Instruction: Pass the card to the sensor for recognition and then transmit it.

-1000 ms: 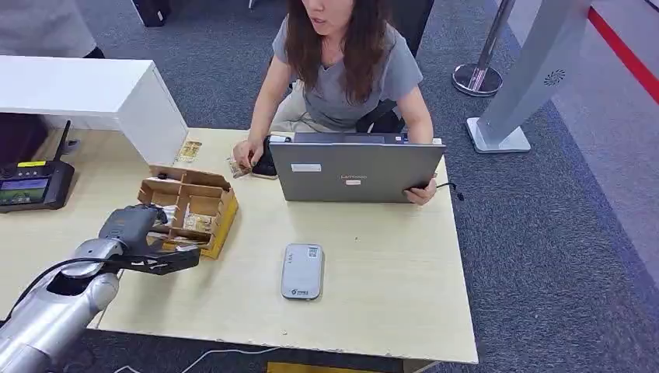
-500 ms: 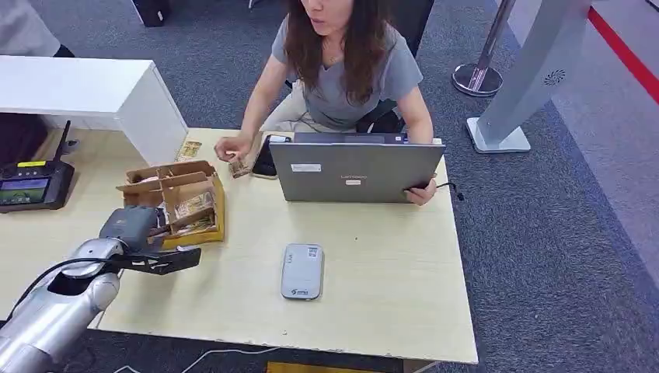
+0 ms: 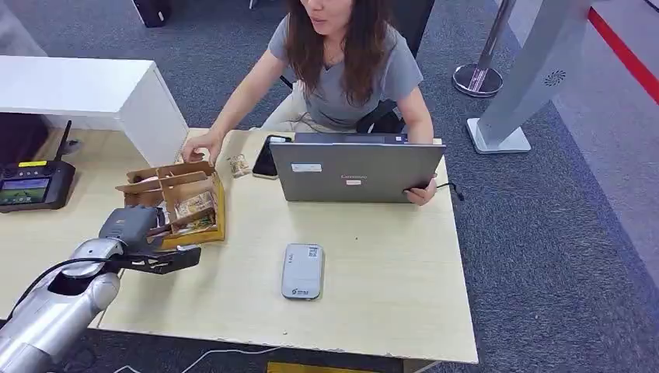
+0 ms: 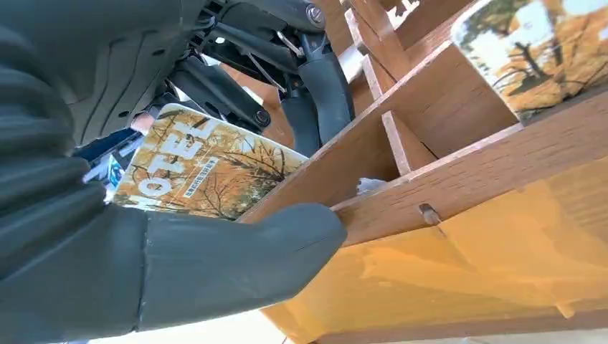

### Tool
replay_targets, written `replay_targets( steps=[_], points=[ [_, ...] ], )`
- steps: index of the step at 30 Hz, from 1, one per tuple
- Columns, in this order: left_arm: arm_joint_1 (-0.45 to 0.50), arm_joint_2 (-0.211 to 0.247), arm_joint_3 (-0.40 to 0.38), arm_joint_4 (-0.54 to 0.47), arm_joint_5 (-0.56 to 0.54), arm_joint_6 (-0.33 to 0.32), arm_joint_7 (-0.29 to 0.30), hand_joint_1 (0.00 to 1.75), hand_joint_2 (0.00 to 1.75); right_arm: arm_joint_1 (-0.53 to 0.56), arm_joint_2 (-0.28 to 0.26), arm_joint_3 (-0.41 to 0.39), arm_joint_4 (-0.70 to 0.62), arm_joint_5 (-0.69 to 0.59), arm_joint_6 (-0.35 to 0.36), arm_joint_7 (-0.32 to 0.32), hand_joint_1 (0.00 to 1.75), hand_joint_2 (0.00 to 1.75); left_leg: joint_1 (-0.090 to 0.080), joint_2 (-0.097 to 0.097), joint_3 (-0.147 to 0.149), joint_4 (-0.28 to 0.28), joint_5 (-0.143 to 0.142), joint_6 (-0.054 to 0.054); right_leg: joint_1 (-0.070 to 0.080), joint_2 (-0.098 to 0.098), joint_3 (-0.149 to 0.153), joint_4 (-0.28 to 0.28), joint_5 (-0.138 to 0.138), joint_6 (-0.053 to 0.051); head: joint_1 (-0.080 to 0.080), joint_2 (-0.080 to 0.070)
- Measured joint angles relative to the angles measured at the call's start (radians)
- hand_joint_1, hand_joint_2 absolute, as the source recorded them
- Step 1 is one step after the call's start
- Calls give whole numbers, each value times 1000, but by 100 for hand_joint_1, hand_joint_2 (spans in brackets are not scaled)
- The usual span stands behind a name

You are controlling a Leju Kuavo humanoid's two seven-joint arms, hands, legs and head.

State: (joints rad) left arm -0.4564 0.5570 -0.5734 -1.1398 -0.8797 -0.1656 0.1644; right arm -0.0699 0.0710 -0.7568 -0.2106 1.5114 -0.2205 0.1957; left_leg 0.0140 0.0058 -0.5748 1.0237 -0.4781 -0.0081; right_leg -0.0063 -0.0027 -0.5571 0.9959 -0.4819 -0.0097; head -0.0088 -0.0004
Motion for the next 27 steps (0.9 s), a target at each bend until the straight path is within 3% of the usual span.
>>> replay_targets(
  steps=[18, 27],
  points=[
    [3, -20, 0, -5, -26, 32, 4, 175, 175, -5, 0, 0, 0, 7, 9, 0, 0, 175, 0, -1, 0, 0, 0, 0, 0, -1, 0, 0, 0, 0, 0, 0],
    [38, -35, 75, -135, -45, 122, 21, 175, 175, -2, 0, 0, 0, 8, 10, -2, 0, 175, 0, 0, 0, 0, 0, 0, 0, 0, 0, 0, 0, 0, 0, 0]
  ],
)
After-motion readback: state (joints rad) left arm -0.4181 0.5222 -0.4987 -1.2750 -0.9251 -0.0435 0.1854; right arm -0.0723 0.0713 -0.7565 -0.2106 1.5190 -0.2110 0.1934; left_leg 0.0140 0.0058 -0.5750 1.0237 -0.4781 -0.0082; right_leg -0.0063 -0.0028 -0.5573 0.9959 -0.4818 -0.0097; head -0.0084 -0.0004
